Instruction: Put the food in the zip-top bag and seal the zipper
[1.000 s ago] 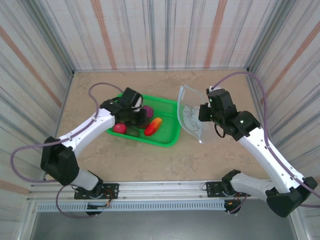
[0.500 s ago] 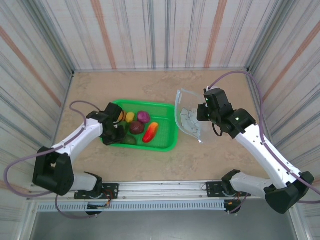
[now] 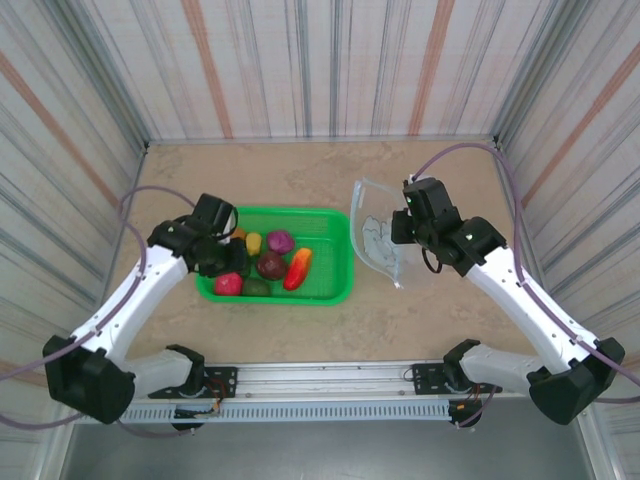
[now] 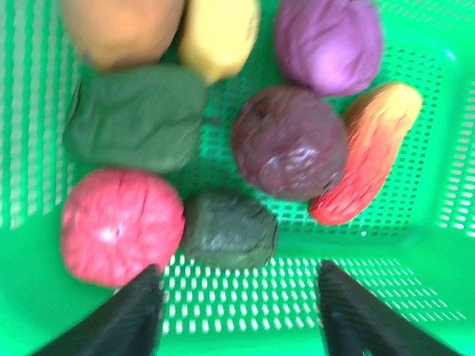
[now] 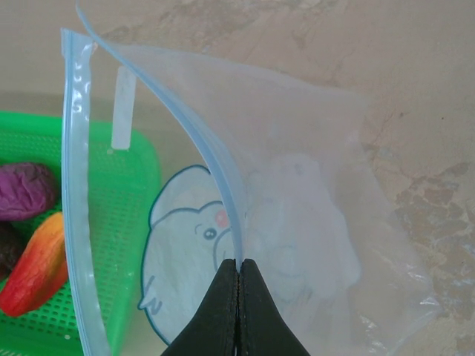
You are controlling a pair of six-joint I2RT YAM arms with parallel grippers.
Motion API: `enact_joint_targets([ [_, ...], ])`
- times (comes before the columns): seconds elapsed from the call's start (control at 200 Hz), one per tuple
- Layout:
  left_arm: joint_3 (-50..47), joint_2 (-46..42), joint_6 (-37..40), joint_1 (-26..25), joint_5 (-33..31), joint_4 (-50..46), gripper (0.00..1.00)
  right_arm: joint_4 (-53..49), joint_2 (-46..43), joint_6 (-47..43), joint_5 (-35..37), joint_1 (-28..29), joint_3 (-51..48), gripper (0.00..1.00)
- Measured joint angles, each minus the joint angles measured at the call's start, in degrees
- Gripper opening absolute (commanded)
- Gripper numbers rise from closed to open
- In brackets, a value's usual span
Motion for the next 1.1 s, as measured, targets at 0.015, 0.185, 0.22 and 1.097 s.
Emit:
enact_joint_targets([
  [0.015,0.63,0.74,0.04,-0.11,-0.02,0.28,0.85,0.0,0.02,0.02,0.02,0.0,-0.07,0.0],
  [0.185,7.78,11.69,2.58,-1.9,-0.59,2.73,0.88,0.68,0.02,0.02,1.14,0.0,-0.39,0.0],
  [0.22,8.98,13.75,3.13,-2.43,-0.87,3.48,0.88,0.9,0.02,0.0,1.25,0.0,-0.59,0.0],
  [1.097,16.65,38.71,6.73,-2.43,1.25,12.76,0.63,2.36,-0.07,-0.15,2.75,-0.11,-2.93,0.0],
])
